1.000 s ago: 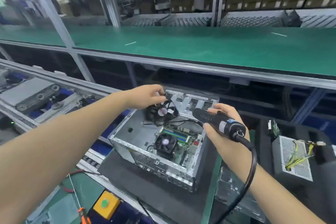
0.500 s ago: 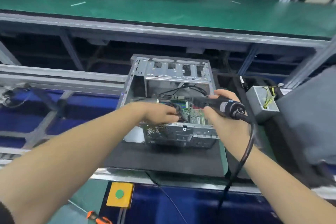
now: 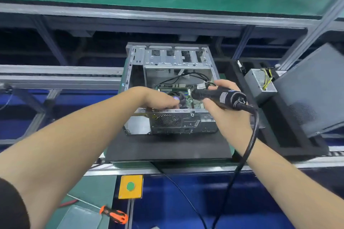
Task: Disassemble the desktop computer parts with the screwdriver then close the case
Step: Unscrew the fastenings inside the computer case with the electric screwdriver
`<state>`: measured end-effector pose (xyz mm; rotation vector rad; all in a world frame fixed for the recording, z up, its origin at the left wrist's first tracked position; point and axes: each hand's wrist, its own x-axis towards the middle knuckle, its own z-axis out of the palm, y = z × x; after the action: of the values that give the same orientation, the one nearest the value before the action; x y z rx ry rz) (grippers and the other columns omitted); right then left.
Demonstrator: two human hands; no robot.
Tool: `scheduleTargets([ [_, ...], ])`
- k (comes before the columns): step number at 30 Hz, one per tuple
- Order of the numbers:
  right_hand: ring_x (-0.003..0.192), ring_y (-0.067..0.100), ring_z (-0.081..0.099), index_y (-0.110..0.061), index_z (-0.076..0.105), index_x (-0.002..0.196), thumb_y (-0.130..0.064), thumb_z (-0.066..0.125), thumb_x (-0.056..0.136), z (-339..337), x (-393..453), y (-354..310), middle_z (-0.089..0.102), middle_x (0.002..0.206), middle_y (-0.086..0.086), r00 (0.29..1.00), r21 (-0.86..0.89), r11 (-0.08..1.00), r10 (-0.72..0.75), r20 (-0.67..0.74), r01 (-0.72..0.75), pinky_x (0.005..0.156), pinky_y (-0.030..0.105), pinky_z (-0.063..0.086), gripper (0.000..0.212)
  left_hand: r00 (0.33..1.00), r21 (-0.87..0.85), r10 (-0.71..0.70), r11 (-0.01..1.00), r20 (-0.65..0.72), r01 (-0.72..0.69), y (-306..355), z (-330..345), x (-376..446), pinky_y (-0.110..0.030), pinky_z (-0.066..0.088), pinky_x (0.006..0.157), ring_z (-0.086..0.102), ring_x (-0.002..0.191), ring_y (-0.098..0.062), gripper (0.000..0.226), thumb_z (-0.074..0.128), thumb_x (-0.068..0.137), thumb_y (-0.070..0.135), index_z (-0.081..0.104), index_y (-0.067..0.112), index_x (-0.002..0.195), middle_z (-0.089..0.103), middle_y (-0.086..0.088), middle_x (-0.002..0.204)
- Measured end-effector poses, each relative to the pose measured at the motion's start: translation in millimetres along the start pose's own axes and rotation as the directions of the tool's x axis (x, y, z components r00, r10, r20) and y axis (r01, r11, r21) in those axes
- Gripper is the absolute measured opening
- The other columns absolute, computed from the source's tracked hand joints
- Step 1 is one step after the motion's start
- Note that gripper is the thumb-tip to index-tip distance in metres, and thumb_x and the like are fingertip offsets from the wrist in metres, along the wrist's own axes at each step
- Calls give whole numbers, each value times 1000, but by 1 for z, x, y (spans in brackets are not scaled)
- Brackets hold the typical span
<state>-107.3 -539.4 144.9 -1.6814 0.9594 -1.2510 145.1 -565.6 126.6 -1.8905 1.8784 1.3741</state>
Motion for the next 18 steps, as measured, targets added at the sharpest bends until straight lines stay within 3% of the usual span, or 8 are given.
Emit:
scheduleTargets([
  [2, 102, 3, 70, -42, 62, 117, -16, 77, 83, 1, -3, 3, 70, 114, -17, 1000, -10, 1000, 5, -2, -5, 84, 9, 50, 45, 999, -52, 20, 998, -44, -22, -1, 0, -6, -36, 37, 113, 56, 121, -6, 59, 24, 102, 68, 61, 38, 136, 60, 18, 136],
  [3, 102, 2, 70, -40, 62, 117, -16, 77, 82, 1, -5, 4, 70, 113, -18, 1000, -15, 1000, 2, -5, -2, 84, 9, 50, 45, 997, -7, 23, 1000, -70, -24, 0, 1, -7, -36, 35, 114, 54, 124, -7, 60, 25, 100, 71, 60, 39, 137, 57, 19, 141],
  [7, 103, 5, 71, -40, 61, 117, -13, 77, 82, -2, -6, 8, 71, 113, -15, 1000, -15, 1000, 9, -12, -9, 85, 11, 51, 46, 993, 205, -8, 978, -118, 32, 3, 5, -4, -39, 30, 115, 47, 133, -19, 64, 26, 99, 70, 58, 31, 139, 48, 6, 152],
  [11, 100, 9, 72, -42, 61, 116, -12, 77, 83, -9, -7, 7, 72, 112, -11, 999, -21, 999, 27, -20, -28, 84, 13, 52, 48, 993, 259, -17, 965, -115, 46, 4, 3, -9, -33, 37, 94, 51, 130, -23, 74, 22, 97, 75, 55, 27, 143, 48, 2, 153],
  [15, 104, 12, 71, -40, 62, 118, -8, 77, 85, -11, -8, 6, 72, 114, -10, 1000, -24, 999, 26, 1, -26, 88, 17, 54, 49, 993, 284, -20, 957, -119, 54, 6, 3, -8, -33, 35, 89, 52, 129, -25, 73, 23, 97, 75, 60, 25, 136, 53, -3, 148],
  [18, 106, 10, 71, -40, 63, 119, -7, 78, 85, -11, -8, 5, 72, 113, -12, 999, -4, 999, 46, 4, -46, 88, 15, 52, 49, 993, 263, -22, 963, -114, 52, 4, 3, -8, -39, 38, 103, 50, 134, -25, 72, 24, 98, 74, 60, 20, 129, 52, -2, 149],
])
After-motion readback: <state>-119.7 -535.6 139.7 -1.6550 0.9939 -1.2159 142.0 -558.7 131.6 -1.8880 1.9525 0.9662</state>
